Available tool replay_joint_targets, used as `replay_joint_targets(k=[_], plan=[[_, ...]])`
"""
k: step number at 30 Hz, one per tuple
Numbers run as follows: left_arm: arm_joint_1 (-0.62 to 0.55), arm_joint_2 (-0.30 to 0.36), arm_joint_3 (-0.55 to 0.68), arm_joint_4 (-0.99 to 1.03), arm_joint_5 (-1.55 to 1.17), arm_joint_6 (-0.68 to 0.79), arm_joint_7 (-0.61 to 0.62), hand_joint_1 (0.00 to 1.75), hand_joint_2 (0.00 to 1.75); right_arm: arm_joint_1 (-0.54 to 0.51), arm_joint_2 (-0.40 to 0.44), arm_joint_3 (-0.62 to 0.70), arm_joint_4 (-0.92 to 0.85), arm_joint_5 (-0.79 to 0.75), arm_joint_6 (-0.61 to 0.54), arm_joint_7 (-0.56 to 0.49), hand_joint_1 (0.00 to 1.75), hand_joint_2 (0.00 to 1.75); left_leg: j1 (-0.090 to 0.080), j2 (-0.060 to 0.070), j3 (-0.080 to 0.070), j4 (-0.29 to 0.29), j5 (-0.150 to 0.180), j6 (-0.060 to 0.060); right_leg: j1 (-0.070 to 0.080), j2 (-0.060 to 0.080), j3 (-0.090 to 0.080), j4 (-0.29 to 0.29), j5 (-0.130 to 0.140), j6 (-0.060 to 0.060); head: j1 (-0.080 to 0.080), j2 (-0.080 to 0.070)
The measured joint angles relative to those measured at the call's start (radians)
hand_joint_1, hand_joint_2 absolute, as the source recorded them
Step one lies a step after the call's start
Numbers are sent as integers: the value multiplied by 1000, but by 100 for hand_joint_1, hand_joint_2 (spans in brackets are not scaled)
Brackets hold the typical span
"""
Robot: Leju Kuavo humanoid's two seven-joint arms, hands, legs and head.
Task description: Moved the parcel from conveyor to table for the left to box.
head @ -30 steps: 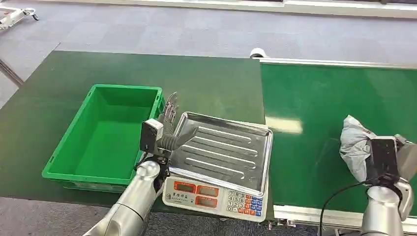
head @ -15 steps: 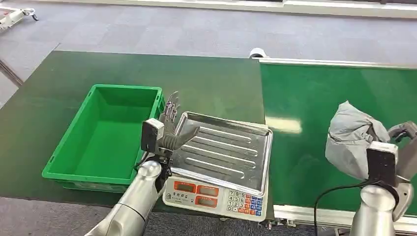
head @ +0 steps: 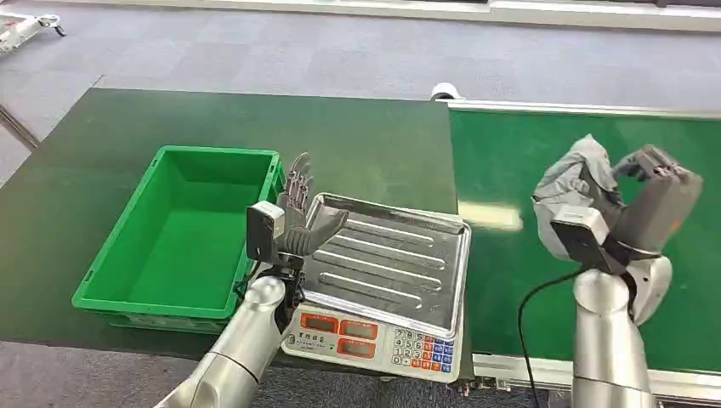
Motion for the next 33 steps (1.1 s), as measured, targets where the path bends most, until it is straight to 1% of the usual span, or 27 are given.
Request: replay_joint_targets(k=[3, 6, 10, 13, 19, 25, 29, 30, 31, 33], plan=[[2, -15, 0, -3, 23, 24, 0, 0, 175, -73, 5, 130, 84, 22, 4, -10, 175, 175, 0, 0, 0, 0, 1, 0, 0, 0, 0, 0, 0, 0, 0, 0], [2, -28, 0, -2, 32, 35, 0, 0, 175, -132, 34, 279, 163, 52, 34, 3, 175, 175, 1, 0, 0, 0, 1, 0, 1, 0, -1, 0, 0, 0, 0, 0], [6, -39, 0, -2, 43, 39, 0, 0, 175, -161, 73, 468, 264, 11, 97, -5, 175, 175, 3, -2, -1, 0, 1, 0, 3, -1, -1, 0, -1, -1, 0, 0], [12, -42, 0, -2, 48, 39, 0, 0, 175, -159, 91, 587, 322, -30, 150, -14, 175, 175, 2, -1, -1, 0, 1, -1, 2, -1, -2, 0, -1, -2, 0, 0], [18, -43, 0, -2, 49, 39, 0, 0, 175, -153, 98, 730, 362, -88, 180, -16, 175, 175, 2, -1, -2, 0, 1, -1, 2, -1, -2, 0, -1, -2, 0, 0], [18, -40, 0, -2, 48, 50, 0, 0, 175, -143, 83, 863, 363, -201, 224, -10, 175, 175, 2, -1, -1, 0, 1, -1, 2, -1, -2, 0, -1, -2, 0, 0], [18, -39, 0, -2, 48, 51, 0, 0, 175, -142, 76, 913, 363, -231, 242, -5, 175, 175, 2, -1, -1, 0, 1, -1, 2, -1, -2, 0, -1, -2, 0, 0], [18, -37, 0, -2, 48, 53, 0, 0, 175, -144, 75, 920, 363, -246, 248, -1, 168, 175, 2, -1, -1, 0, 1, -1, 2, 0, -2, 0, -1, -2, 0, 0], [17, -35, 0, -3, 48, 55, 0, 0, 175, -147, 73, 928, 363, -271, 254, 0, 28, 175, 2, 0, -1, 0, 1, -1, 2, 0, -2, 0, -1, -2, 0, 0], [17, -34, 0, -9, 48, 63, 0, 0, 175, -151, 72, 932, 363, -321, 261, 2, 3, 175, 2, 0, -1, 0, 1, -1, 2, 0, -2, 0, -1, -2, 0, 0]])
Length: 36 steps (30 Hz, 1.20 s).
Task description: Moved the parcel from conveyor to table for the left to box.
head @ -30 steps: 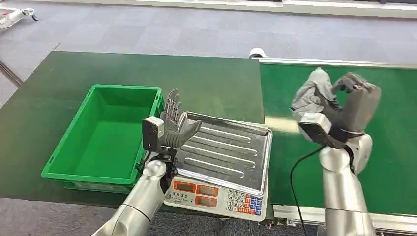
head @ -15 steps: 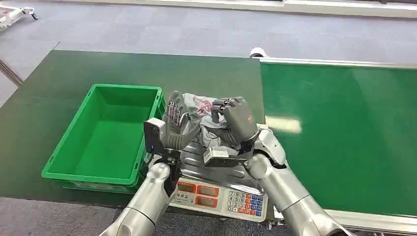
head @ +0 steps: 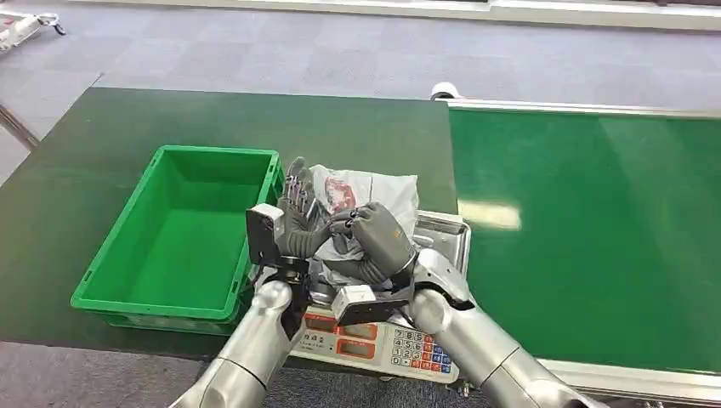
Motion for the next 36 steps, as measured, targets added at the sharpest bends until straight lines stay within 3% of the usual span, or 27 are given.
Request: replay_joint_targets(k=[3, 8, 19, 20, 24, 25, 33, 36], plan=[[-1, 4, 0, -10, 0, 7, 0, 0, 175, -7, -6, 3, -13, -84, 24, 8, 0, 175, 0, 0, 0, 0, 0, 0, 0, 0, 0, 0, 0, 0, 0, 0], [-5, 11, 0, -21, 0, 13, 0, 0, 175, -3, -35, -6, -64, -337, 205, 26, 0, 175, 0, 0, 0, 1, 0, 0, 0, 0, 0, 0, 0, 0, 0, 0], [-5, 14, 0, -26, -6, 14, 0, 0, 175, 56, -102, -101, -190, -391, 157, 6, 0, 175, 0, 0, 0, 1, 0, 0, 0, 0, 0, 0, 0, 0, 0, 0], [-5, 14, 0, -26, -5, 14, 0, 0, 175, 61, -108, -113, -200, -392, 150, 6, 0, 0, 0, 0, 0, 1, 0, 0, 0, 0, 0, 0, 0, 0, 0, 0], [-6, 14, 0, -26, -5, 17, 0, 0, 175, 77, -133, -156, -235, -398, 137, 10, 0, 0, 0, 0, 0, 1, 0, 0, 0, 0, 0, 0, 0, 0, 0, 0], [-7, 14, 0, -26, -5, 17, 0, 0, 175, 82, -140, -166, -245, -398, 137, 13, 0, 175, 0, 0, 0, 1, 0, 0, 0, 0, 0, 0, 0, 0, 0, 0], [-8, 14, 0, -25, -6, 17, 0, 0, 175, 117, -178, -214, -295, -432, 183, 19, 0, 175, 0, 0, 0, 1, 0, 0, 0, 0, -1, 0, 0, 0, 0, 0], [-11, 14, 0, -22, -7, 16, 0, 0, 175, 111, -195, -214, -298, -461, 362, 123, 0, 175, 0, 0, 0, 1, -1, 0, 0, 0, 0, 0, 0, 0, 0, 0]])
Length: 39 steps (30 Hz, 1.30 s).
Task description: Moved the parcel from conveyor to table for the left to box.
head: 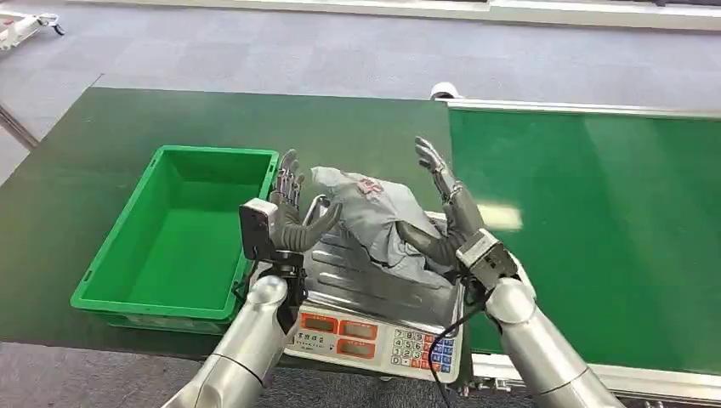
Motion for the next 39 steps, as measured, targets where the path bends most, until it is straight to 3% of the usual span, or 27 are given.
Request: replay_joint_targets(k=[2, 4, 13, 18, 24, 33, 39], plan=[[0, 0, 0, 0, -2, -10, 0, 0, 175, -19, -24, 21, 23, 56, 167, 86, 0, 175, 0, 0, 0, 0, 0, 0, 0, 0, 0, 0, 0, 0, 0, 0], [-2, 0, -2, 5, -5, -20, 0, 0, 175, -43, -45, 62, 73, 150, 259, 123, 0, 175, 0, 0, 0, 0, 0, 0, 0, 0, 1, 0, 0, 0, 0, 0], [-11, 1, -3, 19, -7, -17, 0, 0, 175, -108, -61, 146, 224, 214, 369, 63, 0, 175, 0, 0, 0, 0, 1, 1, 0, -1, 1, 0, 1, 0, 0, 0], [-9, 4, -3, 17, -2, -14, 0, 0, 175, -115, -61, 143, 218, 173, 373, -15, 0, 175, 0, 0, 1, 0, 1, 1, 0, 0, 1, 0, 1, 0, 0, 0], [-4, 11, -3, 12, -1, -16, 0, 0, 175, -73, -60, 26, 97, 51, 330, -106, 0, 175, 0, 0, 0, 0, 1, 0, 0, 0, 1, 0, 1, 0, 0, 0], [-4, 14, -3, 6, -2, -21, 0, 0, 175, 25, -15, -162, -81, 23, 220, -112, 0, 175, 0, 0, 0, 0, 0, 0, 0, -1, 1, 0, 1, 0, 0, 0], [-7, 15, -3, 6, -2, -27, 0, 0, 175, 66, 21, -305, -130, -91, 257, -101, 0, 175, 0, 0, 1, 0, 1, 0, 0, -1, 1, 0, 1, 1, 0, 0]])
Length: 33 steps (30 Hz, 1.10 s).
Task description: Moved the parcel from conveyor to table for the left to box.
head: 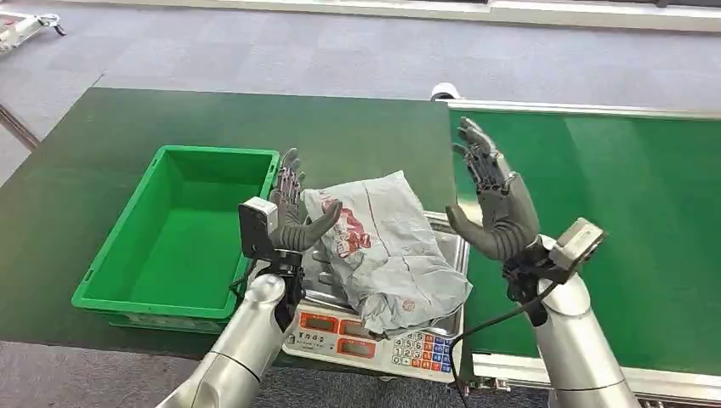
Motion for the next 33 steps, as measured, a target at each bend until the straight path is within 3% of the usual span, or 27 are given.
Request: replay_joint_targets(k=[3, 7, 9, 14, 18, 22, 33], plan=[[0, 0, 0, -2, 0, 2, 0, 0, 175, 22, 22, -77, -13, 51, -122, -30, 0, 175, 0, 0, 0, 0, 0, 0, 0, 0, 0, 0, 0, 0, 0, 0], [0, 0, 0, -8, 0, 16, 0, 0, 175, 48, 44, -155, -10, 275, -426, -37, 0, 175, 0, 0, 0, 0, 0, 0, 0, 0, 0, 0, 0, 0, 0, 0], [0, 0, 0, -11, 0, 17, 0, 0, 175, 53, 50, -186, 15, 340, -515, -35, 0, 175, 0, 0, 0, 0, 0, 0, 0, 0, 0, 0, 0, 0, 0, 0], [1, 0, 0, -15, 0, 17, 0, 0, 175, 97, 58, -303, 95, 283, -694, -37, 0, 175, 0, -3, -1, 0, 0, 0, 0, -2, 0, 0, 0, 0, 0, 0], [1, 0, 0, -15, -1, 18, 0, 0, 175, 137, 58, -400, 144, 207, -704, -37, 0, 175, 0, -1, 0, 0, -1, 0, 0, -1, 0, 0, 0, 0, 0, 0], [1, 1, 0, -19, -2, 18, 0, 0, 175, 142, 56, -463, 264, 179, -627, -39, 0, 175, 0, 0, 0, 0, -1, 0, 0, 0, 0, 0, 0, 0, 0, 0], [3, 5, 0, -28, -23, 8, 0, 0, 175, 119, 45, -495, 481, 208, -504, -41, 0, 175, 0, 1, 0, 0, -1, 0, 0, 1, 0, 0, 0, 0, 0, 0]])
